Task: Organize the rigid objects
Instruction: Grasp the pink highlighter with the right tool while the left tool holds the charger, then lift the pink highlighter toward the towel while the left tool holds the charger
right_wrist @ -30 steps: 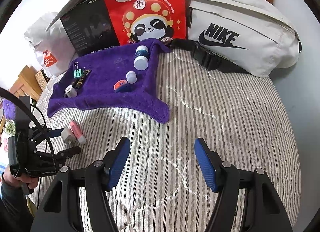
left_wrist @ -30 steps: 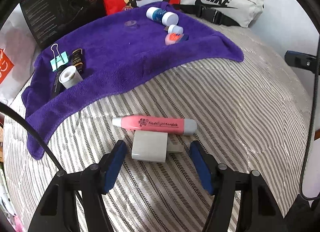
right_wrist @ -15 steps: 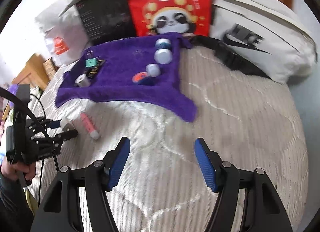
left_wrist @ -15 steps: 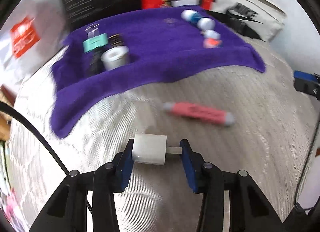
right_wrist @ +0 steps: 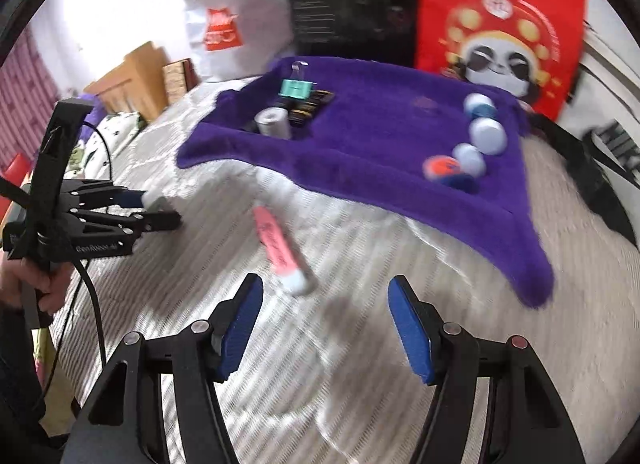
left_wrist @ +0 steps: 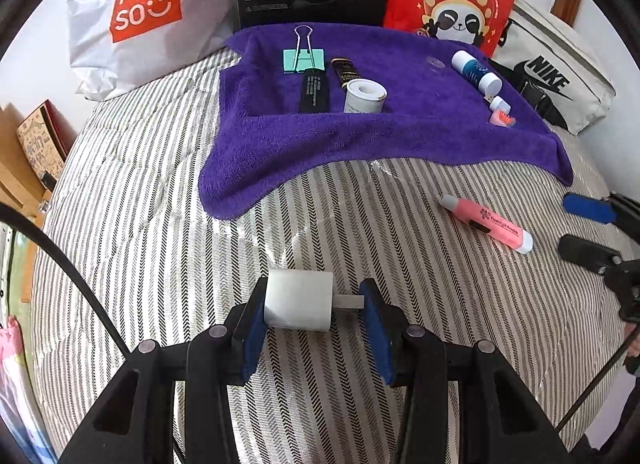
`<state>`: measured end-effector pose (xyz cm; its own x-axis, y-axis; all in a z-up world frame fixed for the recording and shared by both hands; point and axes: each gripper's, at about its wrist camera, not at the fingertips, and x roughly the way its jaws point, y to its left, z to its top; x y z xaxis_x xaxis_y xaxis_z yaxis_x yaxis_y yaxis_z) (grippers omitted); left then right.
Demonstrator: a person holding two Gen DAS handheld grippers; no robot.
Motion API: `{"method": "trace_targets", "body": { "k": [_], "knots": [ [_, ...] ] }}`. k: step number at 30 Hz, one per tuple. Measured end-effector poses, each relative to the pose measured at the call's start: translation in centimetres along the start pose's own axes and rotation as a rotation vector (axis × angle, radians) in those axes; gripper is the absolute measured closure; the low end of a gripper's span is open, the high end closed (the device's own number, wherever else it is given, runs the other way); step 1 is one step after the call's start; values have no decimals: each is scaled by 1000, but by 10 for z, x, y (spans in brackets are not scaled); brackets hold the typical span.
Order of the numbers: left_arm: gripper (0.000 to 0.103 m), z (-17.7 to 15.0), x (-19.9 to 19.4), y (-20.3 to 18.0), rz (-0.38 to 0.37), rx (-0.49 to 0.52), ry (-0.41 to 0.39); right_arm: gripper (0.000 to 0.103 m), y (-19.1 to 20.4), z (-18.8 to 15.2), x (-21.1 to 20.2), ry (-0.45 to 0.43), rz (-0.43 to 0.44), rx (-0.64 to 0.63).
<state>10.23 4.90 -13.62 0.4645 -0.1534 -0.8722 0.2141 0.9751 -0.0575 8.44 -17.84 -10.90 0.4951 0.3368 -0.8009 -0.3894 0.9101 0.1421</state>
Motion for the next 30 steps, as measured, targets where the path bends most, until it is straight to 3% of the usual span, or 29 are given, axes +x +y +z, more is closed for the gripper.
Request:
{"method": "trace_targets", "body": {
  "k": [4,6,9,12,15,23,30],
  "knots": [
    [61,-1,-1,3,-14,-17,-5,48,14,9,18,6,36,-60],
    [61,0,1,3,-18,-27,-3,62,19,14,31,22,27,-92],
    [61,-1,-1,4,-22,-26,-2,71,24,21,49,59,49,-115],
    [61,-3,-2,6,-28,-30,-4,73,34,22,55,59,25,-192],
    [61,-3,-2,5,-26,-27,-5,88,35,20,55,50,-3,-212],
    [61,-3,-1,2,-12,-15,-6,87,-30,6,23,69,-77,122],
    [61,-3,0,2,-14,-20,-9,87,-27,-6,24,125,-135,95]
  ]
}}
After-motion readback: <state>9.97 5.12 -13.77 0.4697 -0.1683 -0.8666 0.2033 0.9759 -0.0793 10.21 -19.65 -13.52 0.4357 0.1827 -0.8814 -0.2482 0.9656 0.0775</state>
